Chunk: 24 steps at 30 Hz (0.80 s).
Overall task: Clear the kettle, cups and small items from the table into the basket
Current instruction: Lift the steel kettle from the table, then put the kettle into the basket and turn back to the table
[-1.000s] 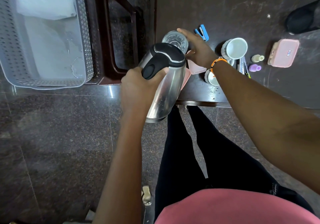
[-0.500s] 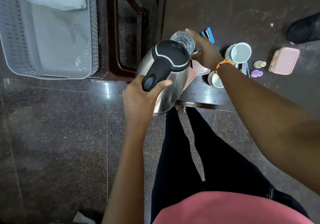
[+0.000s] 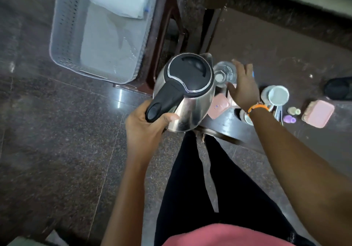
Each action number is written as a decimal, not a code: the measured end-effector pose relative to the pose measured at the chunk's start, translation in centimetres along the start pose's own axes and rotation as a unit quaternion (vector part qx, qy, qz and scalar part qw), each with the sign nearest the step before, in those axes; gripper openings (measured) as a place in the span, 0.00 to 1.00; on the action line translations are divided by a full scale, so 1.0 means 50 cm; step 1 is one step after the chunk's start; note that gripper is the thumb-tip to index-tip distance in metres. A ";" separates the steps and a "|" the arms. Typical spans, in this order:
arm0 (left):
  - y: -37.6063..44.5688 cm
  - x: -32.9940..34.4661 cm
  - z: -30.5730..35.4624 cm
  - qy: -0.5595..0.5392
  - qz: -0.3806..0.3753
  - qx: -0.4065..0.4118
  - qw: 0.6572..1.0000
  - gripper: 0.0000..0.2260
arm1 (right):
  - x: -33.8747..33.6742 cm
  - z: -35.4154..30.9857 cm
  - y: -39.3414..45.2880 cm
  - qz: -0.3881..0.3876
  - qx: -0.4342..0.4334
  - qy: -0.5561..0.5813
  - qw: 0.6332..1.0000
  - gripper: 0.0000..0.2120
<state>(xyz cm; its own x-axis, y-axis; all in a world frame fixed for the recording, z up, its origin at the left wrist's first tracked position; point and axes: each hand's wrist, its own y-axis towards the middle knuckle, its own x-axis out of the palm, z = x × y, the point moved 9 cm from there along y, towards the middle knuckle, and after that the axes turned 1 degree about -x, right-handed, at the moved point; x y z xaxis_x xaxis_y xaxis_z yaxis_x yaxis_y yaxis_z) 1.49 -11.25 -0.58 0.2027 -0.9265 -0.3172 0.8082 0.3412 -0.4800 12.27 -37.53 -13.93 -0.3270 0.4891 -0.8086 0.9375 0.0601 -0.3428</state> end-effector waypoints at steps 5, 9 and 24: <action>-0.002 -0.095 0.041 -0.109 0.053 0.043 0.992 0.08 | -0.043 -0.134 0.013 0.055 -0.027 0.065 0.996 0.15; 0.014 -0.182 0.072 -0.167 0.130 0.086 0.974 0.12 | -0.049 -0.300 0.036 0.031 -0.111 0.158 0.981 0.09; 0.255 -0.370 0.051 -0.166 0.262 0.092 0.946 0.11 | 0.159 -0.513 0.135 -0.141 -0.183 -0.017 0.973 0.21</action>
<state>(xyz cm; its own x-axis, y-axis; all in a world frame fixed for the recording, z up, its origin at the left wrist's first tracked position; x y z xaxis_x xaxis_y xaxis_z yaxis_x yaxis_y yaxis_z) 9.46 9.87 1.25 0.7402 -0.6471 -0.1825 0.6251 0.7623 -0.1678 19.07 -10.90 -10.39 -0.5753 0.3802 -0.7242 0.7876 0.4964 -0.3651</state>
